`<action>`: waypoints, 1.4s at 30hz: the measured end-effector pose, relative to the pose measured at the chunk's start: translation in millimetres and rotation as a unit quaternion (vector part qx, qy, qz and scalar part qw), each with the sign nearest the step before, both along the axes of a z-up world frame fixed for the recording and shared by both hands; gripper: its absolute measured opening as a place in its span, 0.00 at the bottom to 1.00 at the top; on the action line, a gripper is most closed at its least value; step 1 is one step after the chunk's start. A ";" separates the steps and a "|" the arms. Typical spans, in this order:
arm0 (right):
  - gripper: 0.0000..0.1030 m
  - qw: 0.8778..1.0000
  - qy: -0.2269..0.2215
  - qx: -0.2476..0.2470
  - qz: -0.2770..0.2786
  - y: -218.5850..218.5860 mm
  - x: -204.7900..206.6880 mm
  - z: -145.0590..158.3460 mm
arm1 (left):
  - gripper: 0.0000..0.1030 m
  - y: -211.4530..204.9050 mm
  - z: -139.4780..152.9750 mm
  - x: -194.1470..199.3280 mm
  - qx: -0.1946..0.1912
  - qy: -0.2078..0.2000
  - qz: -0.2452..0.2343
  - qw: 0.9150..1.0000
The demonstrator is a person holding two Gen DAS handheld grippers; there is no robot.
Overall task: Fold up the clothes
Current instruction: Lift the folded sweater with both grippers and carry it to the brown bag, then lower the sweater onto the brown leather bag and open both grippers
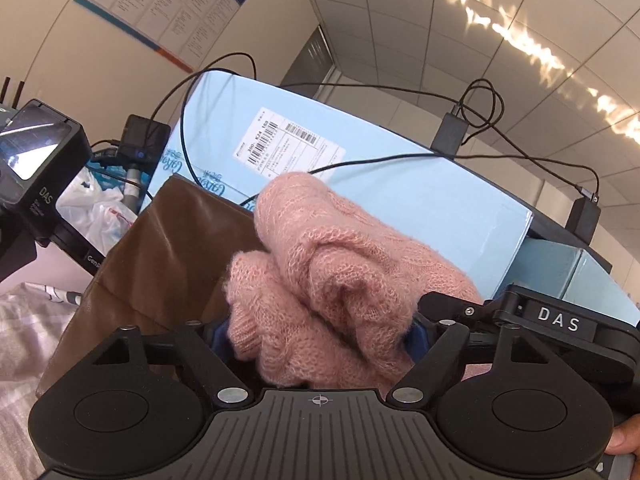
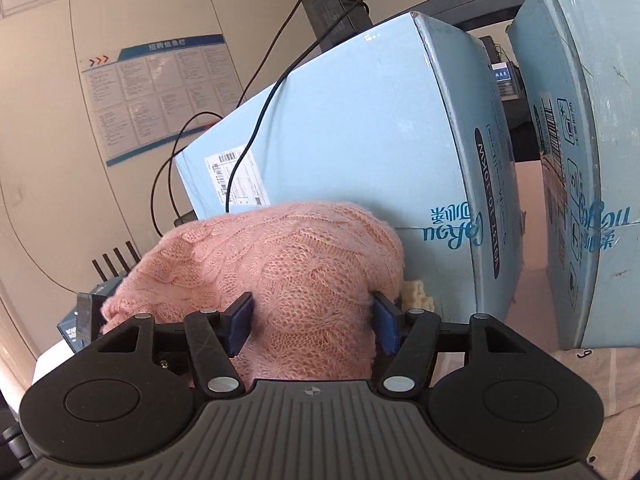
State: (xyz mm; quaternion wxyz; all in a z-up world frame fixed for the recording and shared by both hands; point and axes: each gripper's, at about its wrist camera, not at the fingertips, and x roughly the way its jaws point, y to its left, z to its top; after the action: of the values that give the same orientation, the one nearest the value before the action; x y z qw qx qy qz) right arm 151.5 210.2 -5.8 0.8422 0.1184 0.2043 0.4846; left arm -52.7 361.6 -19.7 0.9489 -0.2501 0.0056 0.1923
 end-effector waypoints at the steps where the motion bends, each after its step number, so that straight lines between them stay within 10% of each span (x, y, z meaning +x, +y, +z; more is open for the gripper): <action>1: 0.71 1.000 0.004 0.022 0.005 -5.3 2.5 0.0 | 0.89 -0.4 1.6 -7.4 0.002 -0.013 0.010 1.000; 8: 0.75 0.995 -0.057 -0.062 -0.060 16.2 4.3 -21.1 | 0.93 14.6 -13.5 20.0 0.045 0.082 0.079 0.992; 14: 0.87 0.994 0.002 -0.063 -0.093 38.0 25.3 -42.5 | 0.97 14.5 -21.0 35.1 0.087 0.116 0.108 0.983; 35: 1.00 0.985 -0.057 -0.078 -0.141 -39.5 -37.4 2.1 | 1.00 -7.4 -0.3 0.0 0.122 0.041 0.157 0.979; 42: 1.00 0.987 0.019 -0.086 -0.133 -80.1 -43.9 -2.5 | 1.00 -51.0 23.7 -24.3 0.137 0.073 0.169 0.973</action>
State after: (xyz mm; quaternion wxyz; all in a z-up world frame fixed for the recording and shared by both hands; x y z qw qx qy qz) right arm 107.5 130.2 -8.3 0.9021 0.0807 0.2434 0.3470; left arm -77.0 310.6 3.9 0.9248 -0.1005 0.0061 0.3669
